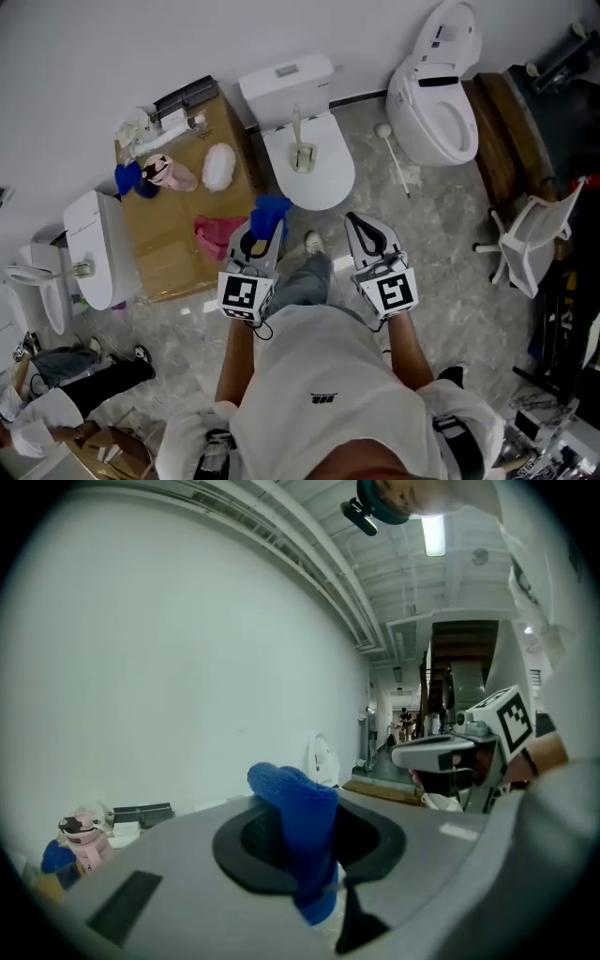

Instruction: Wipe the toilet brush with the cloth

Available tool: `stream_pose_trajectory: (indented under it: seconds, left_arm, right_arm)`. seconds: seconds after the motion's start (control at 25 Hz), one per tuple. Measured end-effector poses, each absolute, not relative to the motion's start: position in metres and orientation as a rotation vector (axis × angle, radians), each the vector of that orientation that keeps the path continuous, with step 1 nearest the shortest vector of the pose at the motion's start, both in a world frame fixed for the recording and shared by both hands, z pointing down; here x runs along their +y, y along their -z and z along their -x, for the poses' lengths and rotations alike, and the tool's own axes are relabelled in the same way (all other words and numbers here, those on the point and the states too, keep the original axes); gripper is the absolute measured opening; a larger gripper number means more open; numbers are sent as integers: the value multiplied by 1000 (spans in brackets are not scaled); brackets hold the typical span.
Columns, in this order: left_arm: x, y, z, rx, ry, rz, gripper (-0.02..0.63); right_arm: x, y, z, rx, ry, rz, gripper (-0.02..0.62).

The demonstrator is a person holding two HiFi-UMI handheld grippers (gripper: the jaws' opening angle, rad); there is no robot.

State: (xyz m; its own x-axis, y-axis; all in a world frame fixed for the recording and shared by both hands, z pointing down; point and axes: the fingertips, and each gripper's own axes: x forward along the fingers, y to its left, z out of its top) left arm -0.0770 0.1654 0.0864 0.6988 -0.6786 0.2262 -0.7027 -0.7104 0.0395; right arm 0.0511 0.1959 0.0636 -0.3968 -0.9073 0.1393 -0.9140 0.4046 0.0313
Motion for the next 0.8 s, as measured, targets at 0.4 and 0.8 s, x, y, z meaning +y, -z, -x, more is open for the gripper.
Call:
stream_pose_trajectory:
  seconds: [0.4, 0.8]
  left_arm:
    - [67, -141, 55, -1180, -353, -2659, 86]
    - [0, -208, 36, -1214, -419, -2525, 86]
  right_arm:
    - [92, -118, -68, -2508, -180, -1470, -5]
    - [15, -178, -94, -2450, -242, -1419, -5]
